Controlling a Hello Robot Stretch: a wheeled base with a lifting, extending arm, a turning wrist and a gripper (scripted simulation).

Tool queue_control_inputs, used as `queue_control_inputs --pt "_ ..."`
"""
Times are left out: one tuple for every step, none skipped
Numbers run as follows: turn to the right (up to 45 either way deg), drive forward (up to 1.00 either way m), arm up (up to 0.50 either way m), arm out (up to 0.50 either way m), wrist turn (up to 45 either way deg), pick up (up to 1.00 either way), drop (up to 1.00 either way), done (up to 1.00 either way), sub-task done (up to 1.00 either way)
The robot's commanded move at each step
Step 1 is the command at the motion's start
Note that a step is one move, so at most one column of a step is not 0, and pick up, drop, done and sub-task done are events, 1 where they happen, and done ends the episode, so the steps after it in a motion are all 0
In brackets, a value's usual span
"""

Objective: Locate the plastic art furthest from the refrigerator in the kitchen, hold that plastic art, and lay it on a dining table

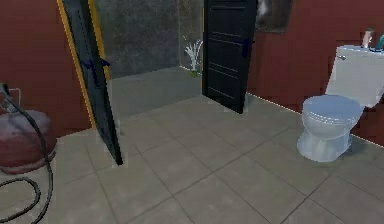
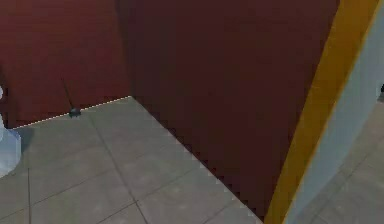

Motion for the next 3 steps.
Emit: queue_control_inputs --pt "0.0 1.0 0.0 0.0 0.0 0.0 0.0 0.0 0.0" --pt "0.0 0.75 0.0 0.0 0.0 0.0 0.0 0.0 0.0" --pt "-33.0 0.0 0.0 0.0 0.0 0.0 0.0 0.0 0.0"
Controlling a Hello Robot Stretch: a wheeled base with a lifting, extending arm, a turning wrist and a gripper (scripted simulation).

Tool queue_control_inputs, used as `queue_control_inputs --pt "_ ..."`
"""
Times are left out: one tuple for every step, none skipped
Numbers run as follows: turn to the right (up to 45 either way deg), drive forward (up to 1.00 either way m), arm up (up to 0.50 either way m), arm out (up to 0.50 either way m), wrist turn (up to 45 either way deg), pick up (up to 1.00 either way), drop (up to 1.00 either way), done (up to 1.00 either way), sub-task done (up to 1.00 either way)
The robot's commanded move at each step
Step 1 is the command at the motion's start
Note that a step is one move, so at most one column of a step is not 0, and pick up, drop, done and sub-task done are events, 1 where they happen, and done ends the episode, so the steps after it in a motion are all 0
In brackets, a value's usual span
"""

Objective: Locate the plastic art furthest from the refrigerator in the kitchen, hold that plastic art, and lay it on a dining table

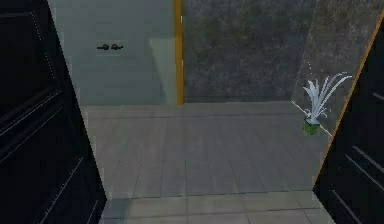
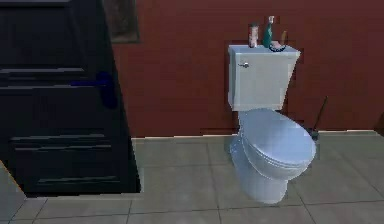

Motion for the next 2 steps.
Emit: queue_control_inputs --pt "0.0 0.8 0.0 0.0 0.0 0.0 0.0 0.0 0.0" --pt "-27.0 0.0 0.0 0.0 0.0 0.0 0.0 0.0 0.0"
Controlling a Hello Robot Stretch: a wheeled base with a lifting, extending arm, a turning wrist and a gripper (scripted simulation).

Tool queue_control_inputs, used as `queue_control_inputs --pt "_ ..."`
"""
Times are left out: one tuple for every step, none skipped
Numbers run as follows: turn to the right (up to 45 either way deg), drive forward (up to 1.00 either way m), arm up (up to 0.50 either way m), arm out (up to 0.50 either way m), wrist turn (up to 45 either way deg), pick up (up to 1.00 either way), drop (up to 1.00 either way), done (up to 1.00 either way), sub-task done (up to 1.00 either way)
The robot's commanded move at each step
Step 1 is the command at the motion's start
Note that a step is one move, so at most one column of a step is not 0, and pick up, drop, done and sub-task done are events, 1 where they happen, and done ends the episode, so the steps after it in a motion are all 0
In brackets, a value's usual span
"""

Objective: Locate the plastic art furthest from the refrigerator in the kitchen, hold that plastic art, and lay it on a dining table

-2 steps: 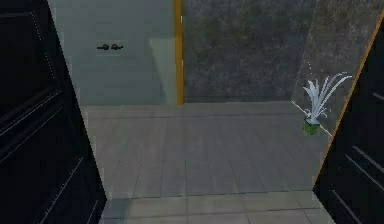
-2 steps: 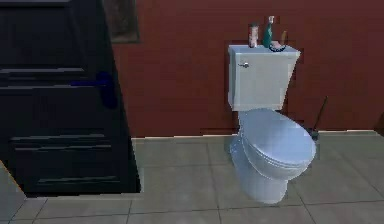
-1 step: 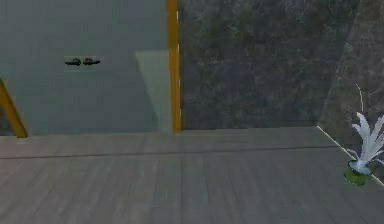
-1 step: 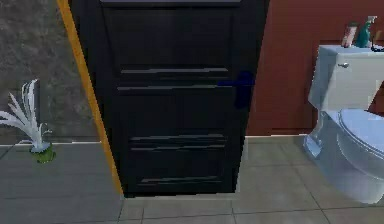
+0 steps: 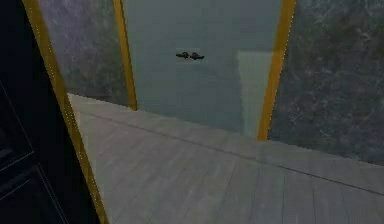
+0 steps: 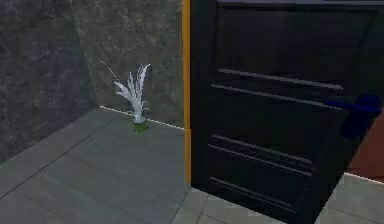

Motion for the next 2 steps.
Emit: queue_control_inputs --pt "0.0 0.75 0.0 0.0 0.0 0.0 0.0 0.0 0.0" --pt "9.0 0.0 0.0 0.0 0.0 0.0 0.0 0.0 0.0"
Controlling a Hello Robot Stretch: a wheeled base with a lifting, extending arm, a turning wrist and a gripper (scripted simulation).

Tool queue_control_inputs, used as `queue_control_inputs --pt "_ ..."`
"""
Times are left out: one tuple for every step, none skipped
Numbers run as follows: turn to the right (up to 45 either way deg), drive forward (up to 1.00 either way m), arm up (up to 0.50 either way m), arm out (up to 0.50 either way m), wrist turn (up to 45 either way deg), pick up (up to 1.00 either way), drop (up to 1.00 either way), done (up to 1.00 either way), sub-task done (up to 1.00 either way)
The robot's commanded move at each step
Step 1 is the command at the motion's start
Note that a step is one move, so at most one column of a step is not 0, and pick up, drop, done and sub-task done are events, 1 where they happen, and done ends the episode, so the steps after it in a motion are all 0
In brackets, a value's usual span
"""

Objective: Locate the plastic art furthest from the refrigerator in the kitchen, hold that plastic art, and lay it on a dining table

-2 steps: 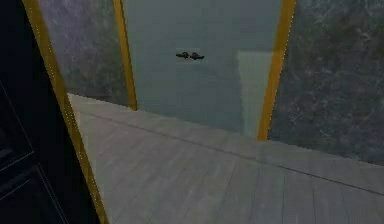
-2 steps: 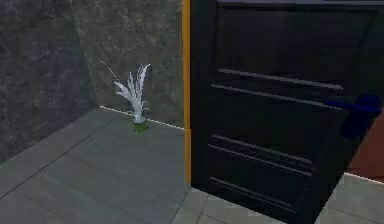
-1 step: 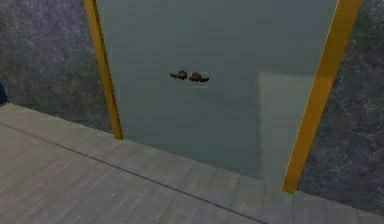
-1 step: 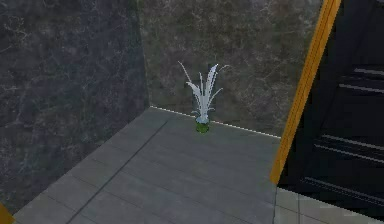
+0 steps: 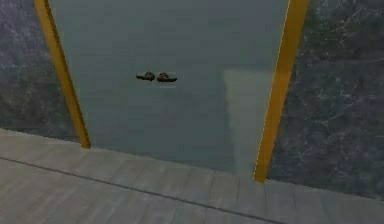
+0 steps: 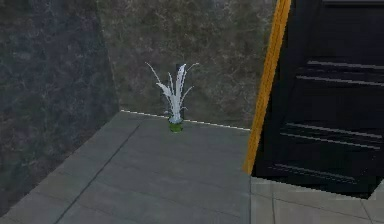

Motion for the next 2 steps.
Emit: queue_control_inputs --pt "0.0 0.5 0.0 0.0 0.0 0.0 0.0 0.0 0.0" --pt "-45.0 0.0 0.0 0.0 0.0 0.0 0.0 0.0 0.0"
